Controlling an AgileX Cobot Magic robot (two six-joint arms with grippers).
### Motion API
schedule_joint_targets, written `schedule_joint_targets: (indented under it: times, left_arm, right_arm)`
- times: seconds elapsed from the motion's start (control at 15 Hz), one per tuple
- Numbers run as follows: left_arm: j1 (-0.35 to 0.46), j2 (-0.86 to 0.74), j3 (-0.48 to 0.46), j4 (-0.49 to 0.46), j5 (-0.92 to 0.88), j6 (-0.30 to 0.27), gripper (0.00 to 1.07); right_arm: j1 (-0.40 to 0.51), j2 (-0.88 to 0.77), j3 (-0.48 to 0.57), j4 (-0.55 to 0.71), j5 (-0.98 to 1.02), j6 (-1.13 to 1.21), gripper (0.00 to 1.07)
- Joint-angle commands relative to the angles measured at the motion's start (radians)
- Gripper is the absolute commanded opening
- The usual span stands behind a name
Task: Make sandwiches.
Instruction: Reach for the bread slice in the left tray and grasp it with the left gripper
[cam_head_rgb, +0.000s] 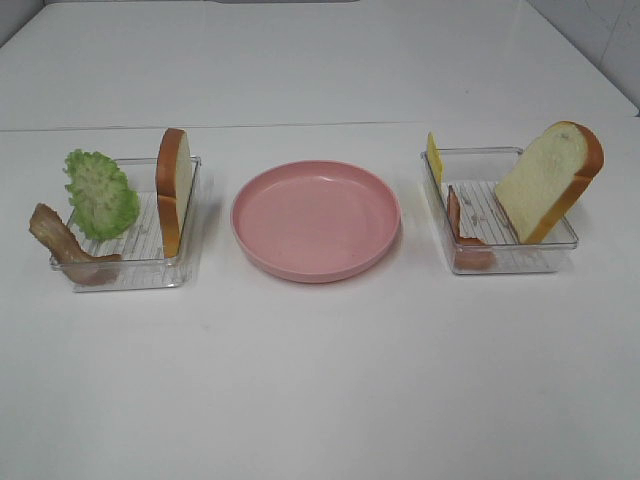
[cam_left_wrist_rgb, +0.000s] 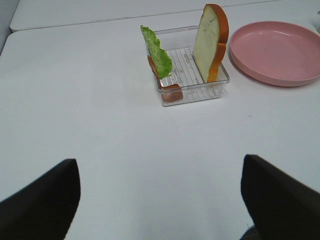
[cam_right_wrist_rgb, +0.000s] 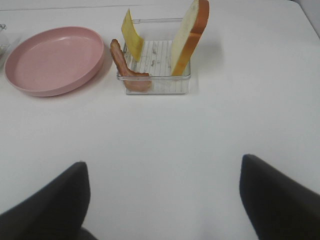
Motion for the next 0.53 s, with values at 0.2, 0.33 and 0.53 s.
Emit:
schedule_joint_targets:
  times: [0.2,0.33,0.53]
  left_arm:
    - [0.002,-0.022,0.002,-0.004,-0.009,0.003,0.83]
    - [0.002,-0.022,0.002,-0.004,-0.009,0.003,0.83]
    - [0.002,-0.022,0.002,-0.004,-0.009,0.003,0.83]
  right_arm:
    - [-0.007,-0.014,0.001,0.004,-0.009,-0.012,0.77]
    - [-0.007,-0.014,0.001,0.004,-0.009,-0.012,0.77]
    - [-0.007,-0.014,0.001,0.004,-0.009,-0.012,0.77]
